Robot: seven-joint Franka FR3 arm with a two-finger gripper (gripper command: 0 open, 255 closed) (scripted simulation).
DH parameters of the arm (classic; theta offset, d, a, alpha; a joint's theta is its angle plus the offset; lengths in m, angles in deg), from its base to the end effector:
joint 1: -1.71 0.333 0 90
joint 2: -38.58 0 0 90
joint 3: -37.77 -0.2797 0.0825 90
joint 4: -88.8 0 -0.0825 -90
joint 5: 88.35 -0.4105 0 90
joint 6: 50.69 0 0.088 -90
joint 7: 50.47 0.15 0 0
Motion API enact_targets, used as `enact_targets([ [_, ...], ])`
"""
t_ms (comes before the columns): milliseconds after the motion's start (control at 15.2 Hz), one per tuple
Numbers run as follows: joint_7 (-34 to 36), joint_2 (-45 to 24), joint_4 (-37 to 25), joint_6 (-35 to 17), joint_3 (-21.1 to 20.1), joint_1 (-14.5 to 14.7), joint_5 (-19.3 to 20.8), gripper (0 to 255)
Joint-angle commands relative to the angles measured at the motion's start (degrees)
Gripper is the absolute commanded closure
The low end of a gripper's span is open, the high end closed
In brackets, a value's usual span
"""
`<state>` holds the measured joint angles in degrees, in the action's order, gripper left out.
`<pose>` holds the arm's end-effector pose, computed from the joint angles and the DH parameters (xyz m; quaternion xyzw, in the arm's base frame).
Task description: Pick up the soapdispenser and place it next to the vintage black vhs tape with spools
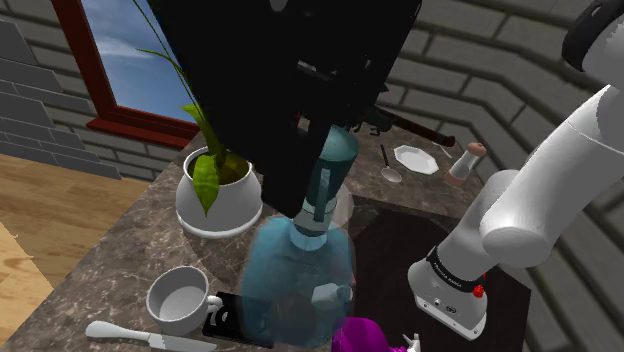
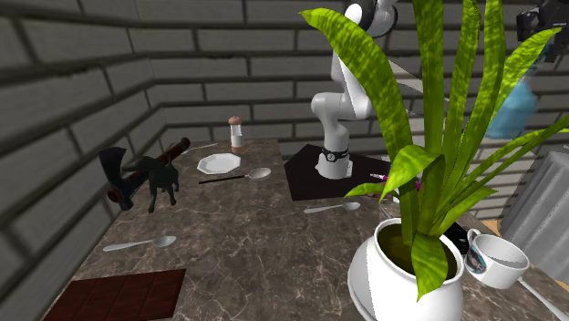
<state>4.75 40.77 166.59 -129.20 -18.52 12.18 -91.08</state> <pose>0.2008 0.5120 0.6428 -0.9942 -0.1057 -0.0017 0.0183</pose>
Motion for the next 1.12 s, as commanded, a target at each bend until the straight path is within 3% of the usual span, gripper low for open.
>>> enact_targets([
  [0, 7.11, -8.08, -5.48, 0.99, -4.79, 3.74, 7.42, 255],
  [66, 10.71, -12.79, -8.95, 2.18, -6.16, 7.62, 12.00, 255],
  [132, 9.95, -11.49, -7.23, 0.97, -4.92, 7.47, 10.63, 255],
  [528, 6.93, -6.18, 1.72, -5.27, -4.13, 3.37, 5.60, 255],
  [1056, 3.83, -1.18, 11.34, -12.35, -2.73, 1.15, 1.11, 255],
])
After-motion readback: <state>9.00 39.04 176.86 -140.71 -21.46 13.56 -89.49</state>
